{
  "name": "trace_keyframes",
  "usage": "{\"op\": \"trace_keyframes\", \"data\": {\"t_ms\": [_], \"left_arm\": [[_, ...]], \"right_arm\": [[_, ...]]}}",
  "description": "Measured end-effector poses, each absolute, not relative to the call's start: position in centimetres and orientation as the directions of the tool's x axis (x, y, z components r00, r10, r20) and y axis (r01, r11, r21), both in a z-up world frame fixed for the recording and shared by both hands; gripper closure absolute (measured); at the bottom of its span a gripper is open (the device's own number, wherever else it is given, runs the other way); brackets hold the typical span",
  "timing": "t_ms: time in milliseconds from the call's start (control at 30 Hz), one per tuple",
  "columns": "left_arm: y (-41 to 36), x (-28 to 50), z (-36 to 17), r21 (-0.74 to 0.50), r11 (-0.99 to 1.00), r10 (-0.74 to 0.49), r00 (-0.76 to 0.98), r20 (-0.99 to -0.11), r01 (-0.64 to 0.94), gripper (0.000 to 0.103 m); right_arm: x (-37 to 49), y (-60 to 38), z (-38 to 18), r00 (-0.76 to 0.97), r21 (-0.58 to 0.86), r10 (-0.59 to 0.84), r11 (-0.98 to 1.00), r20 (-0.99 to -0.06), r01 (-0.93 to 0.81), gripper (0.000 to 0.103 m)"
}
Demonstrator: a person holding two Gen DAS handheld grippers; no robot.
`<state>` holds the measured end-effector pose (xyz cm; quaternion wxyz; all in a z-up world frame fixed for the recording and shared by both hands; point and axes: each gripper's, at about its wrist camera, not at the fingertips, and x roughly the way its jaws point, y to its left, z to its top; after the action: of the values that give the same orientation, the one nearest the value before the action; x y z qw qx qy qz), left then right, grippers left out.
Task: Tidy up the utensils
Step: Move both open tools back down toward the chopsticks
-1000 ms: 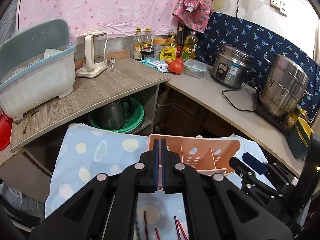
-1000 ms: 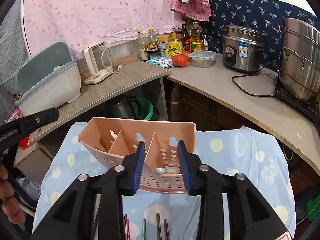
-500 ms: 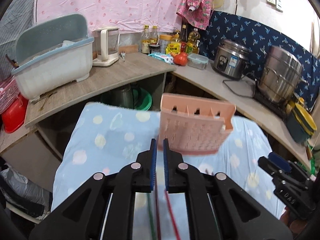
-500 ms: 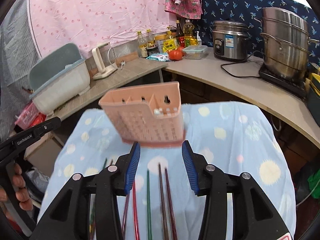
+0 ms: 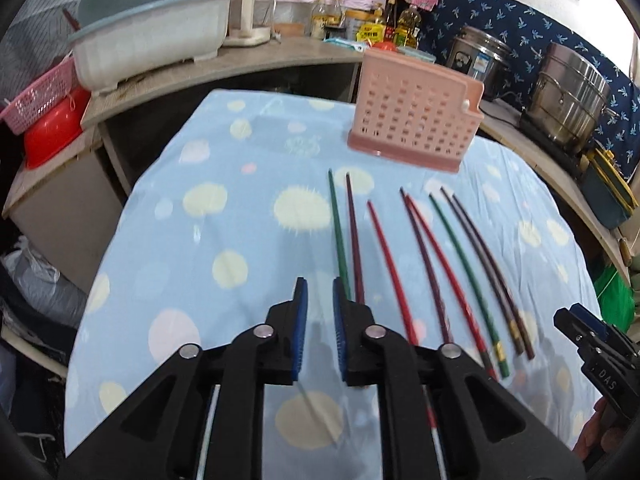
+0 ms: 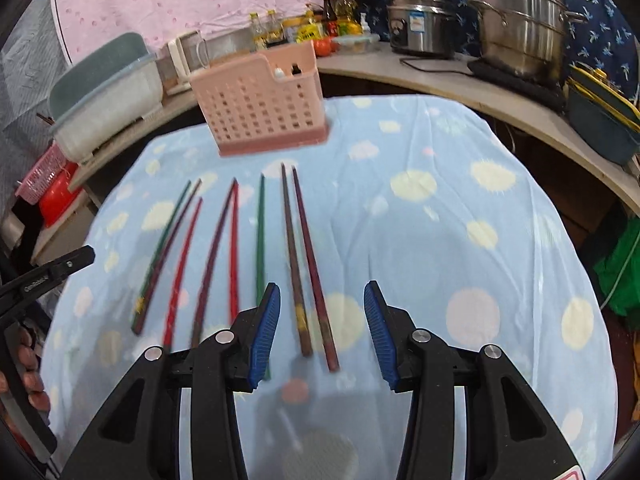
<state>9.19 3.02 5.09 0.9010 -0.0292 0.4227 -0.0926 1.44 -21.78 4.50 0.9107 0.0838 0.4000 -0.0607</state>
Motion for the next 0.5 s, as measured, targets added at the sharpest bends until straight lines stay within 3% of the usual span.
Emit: {"op": "trace_keyframes", "data": {"t_ms": [267, 500], "left_arm": [[2.5, 6.7, 2.0, -0.135, 0.977, -0.206, 0.599, -0.774, 0.163, 0.076], [1.3, 7.1, 0.8, -0.104, 0.981, -0.182, 0.588, -0.788, 0.165, 0.076]], "right_arm": [[0.7, -22.1, 1.6, 0.633, 0.063, -0.084, 0.977, -0.77, 0.206, 0.062], [2.1, -21.8, 1.1, 0.624, 0.068, -0.073, 0.978, -0.778, 0.199, 0.069]]}}
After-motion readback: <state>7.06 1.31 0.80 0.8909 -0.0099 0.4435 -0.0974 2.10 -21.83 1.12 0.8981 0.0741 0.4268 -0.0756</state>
